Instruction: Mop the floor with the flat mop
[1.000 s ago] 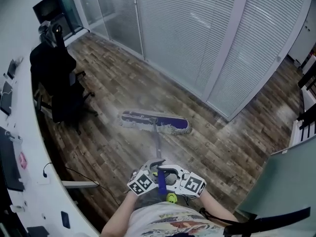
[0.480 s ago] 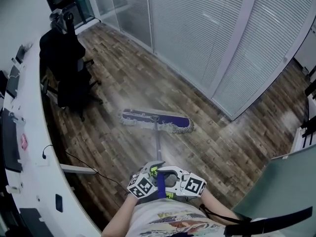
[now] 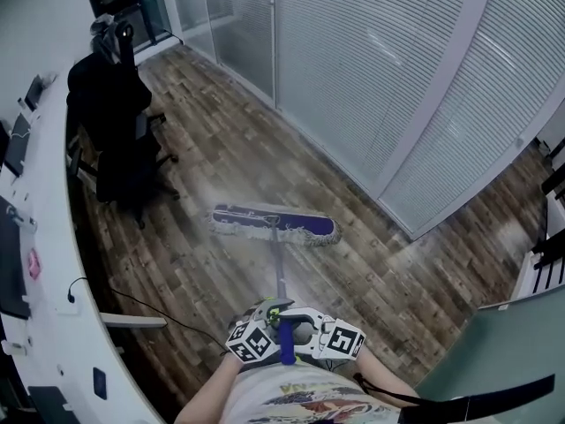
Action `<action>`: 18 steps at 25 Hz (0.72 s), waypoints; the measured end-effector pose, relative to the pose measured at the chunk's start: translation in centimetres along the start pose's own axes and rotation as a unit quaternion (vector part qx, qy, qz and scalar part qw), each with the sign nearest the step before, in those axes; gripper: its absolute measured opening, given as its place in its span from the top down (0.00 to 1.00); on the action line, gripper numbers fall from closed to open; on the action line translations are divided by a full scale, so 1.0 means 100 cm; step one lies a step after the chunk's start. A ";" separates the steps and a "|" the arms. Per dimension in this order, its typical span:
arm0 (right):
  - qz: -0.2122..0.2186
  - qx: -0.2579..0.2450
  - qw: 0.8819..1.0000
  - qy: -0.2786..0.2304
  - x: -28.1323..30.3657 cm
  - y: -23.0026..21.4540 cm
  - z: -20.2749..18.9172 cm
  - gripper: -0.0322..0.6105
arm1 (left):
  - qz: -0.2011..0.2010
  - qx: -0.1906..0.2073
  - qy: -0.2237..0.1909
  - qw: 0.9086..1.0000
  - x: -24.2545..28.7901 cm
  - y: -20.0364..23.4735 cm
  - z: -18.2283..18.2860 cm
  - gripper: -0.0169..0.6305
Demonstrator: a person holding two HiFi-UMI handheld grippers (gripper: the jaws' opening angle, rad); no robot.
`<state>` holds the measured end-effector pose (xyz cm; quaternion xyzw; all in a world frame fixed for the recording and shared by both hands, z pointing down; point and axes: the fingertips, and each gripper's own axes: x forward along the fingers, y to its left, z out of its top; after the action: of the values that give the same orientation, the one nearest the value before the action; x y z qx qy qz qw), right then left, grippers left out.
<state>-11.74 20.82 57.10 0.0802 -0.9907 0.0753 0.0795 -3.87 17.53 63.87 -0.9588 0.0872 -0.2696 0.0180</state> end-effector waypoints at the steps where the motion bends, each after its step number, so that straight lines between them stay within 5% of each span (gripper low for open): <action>1: -0.001 0.004 1.000 -0.003 0.005 -0.016 0.007 0.54 | 0.001 -0.002 -0.003 1.000 -0.001 0.018 0.001 0.69; 18: -0.048 0.022 0.998 -0.027 0.054 -0.259 0.063 0.54 | -0.021 0.006 -0.011 1.000 0.026 0.266 0.006 0.68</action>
<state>-13.50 -6.31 55.43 0.1317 -0.9856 0.0907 0.0542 -5.55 -9.13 62.53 -0.9631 0.0655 -0.2603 0.0190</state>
